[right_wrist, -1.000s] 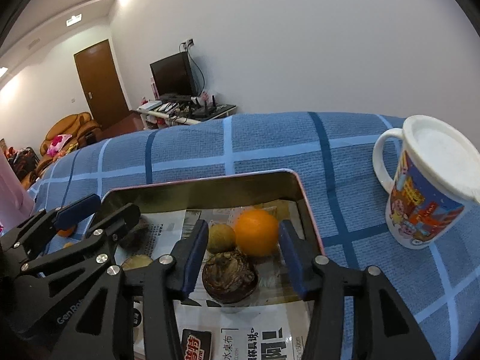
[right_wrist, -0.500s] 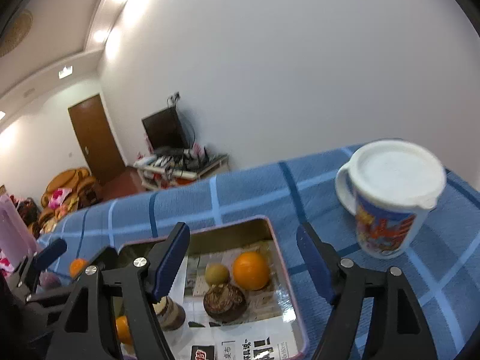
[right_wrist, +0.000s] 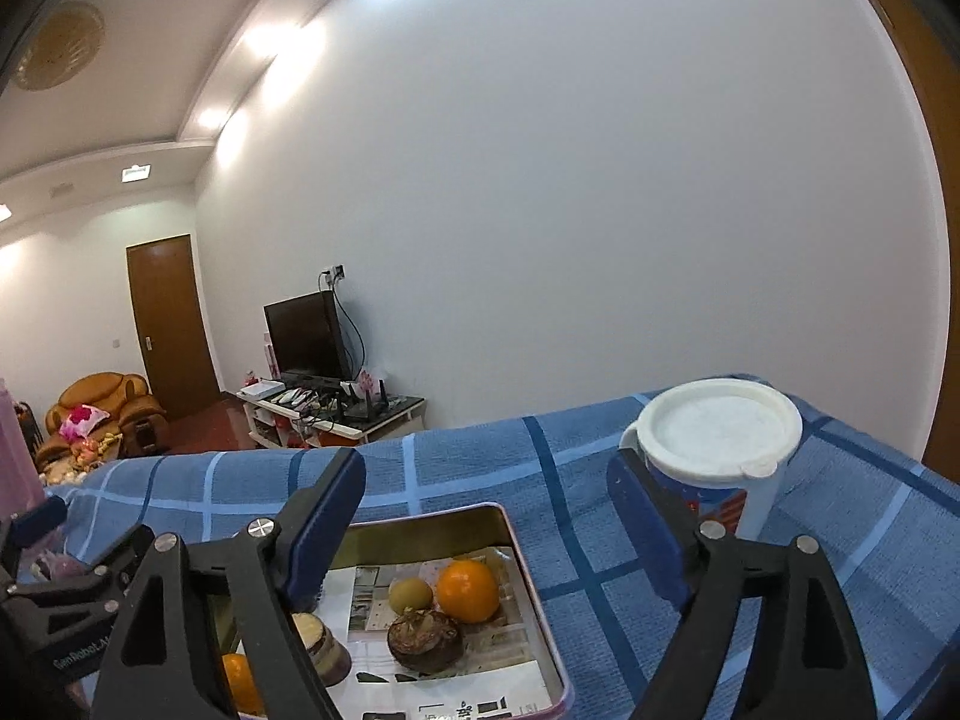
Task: Organize fruits
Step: 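Move both tools back toward the purple yams beside the kettle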
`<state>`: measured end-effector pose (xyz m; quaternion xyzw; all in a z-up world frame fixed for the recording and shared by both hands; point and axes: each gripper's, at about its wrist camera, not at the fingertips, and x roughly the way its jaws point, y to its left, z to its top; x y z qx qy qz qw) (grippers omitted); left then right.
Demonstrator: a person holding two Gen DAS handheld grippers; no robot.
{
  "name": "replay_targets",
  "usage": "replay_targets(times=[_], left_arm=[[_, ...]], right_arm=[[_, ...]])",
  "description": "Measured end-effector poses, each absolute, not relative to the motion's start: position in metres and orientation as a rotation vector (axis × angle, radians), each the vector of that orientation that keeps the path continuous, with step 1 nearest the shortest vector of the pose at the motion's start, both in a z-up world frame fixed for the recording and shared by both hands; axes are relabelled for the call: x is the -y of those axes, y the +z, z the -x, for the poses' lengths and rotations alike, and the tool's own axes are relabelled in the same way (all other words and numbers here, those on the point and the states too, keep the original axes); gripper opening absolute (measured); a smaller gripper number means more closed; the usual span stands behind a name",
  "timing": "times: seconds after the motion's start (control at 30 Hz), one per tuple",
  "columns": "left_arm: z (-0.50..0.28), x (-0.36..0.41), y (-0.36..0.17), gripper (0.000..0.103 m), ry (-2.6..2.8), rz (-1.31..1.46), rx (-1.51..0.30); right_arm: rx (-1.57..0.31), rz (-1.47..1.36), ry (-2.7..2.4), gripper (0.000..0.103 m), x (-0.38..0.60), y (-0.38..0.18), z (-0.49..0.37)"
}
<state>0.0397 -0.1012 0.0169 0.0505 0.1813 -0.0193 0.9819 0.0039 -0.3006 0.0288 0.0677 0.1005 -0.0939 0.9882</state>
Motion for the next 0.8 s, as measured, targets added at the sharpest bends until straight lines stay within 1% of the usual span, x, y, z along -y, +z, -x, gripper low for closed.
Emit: replay_targets(times=[0.17,0.8], left_arm=[[-0.032,0.094,0.013,0.103,-0.025,-0.11,-0.349],[-0.014,0.081,0.011,0.103,-0.069,-0.079,-0.369]], right_arm=[[-0.188,-0.099,-0.214,0.084,0.293,0.029,0.005],[-0.225,-0.163,-0.265,0.084,0.29,0.024,0.037]])
